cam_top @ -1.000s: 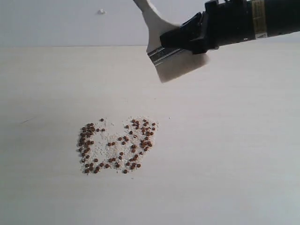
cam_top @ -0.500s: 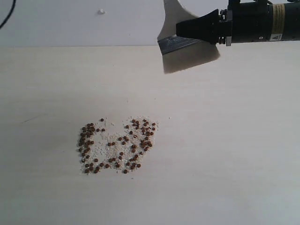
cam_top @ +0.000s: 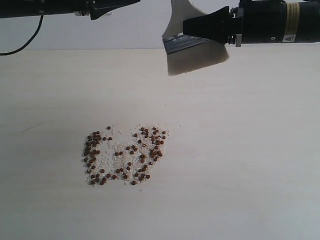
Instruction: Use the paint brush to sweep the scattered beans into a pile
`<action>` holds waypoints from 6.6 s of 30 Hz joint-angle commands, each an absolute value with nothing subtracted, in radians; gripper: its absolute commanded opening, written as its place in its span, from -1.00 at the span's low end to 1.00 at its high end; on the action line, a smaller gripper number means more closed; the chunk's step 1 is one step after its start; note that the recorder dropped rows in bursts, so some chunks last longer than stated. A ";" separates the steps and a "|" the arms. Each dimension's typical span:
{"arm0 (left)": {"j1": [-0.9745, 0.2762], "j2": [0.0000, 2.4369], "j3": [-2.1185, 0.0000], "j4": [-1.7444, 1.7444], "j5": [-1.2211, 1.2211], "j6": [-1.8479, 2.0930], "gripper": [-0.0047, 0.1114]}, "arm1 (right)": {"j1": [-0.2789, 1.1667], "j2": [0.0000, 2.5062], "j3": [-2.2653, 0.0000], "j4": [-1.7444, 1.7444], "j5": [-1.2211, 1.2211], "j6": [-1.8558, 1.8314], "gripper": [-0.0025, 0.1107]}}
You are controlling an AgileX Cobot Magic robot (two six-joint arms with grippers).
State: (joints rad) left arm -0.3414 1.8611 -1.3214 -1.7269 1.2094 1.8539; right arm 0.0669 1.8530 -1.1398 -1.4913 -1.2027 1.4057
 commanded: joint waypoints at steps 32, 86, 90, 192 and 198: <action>-0.342 1.898 -1.343 -1.744 1.221 1.828 0.40 | 0.239 1.849 -1.147 -1.345 -1.221 1.336 -0.96; -0.342 1.859 -1.488 -1.744 1.221 1.660 -0.92 | 0.239 1.849 -1.147 -1.378 -1.221 1.304 -0.62; -0.342 1.859 -1.488 -1.721 1.221 1.635 -0.92 | 0.239 1.849 -1.147 -1.366 -1.221 1.260 -0.23; -0.141 1.305 -0.738 -1.744 0.501 1.959 -0.92 | 0.317 1.621 -1.216 -1.575 0.075 1.239 -0.96; -0.141 0.995 -0.568 -1.744 0.385 1.925 -0.92 | 0.501 1.566 -1.174 -1.575 0.274 1.187 -0.96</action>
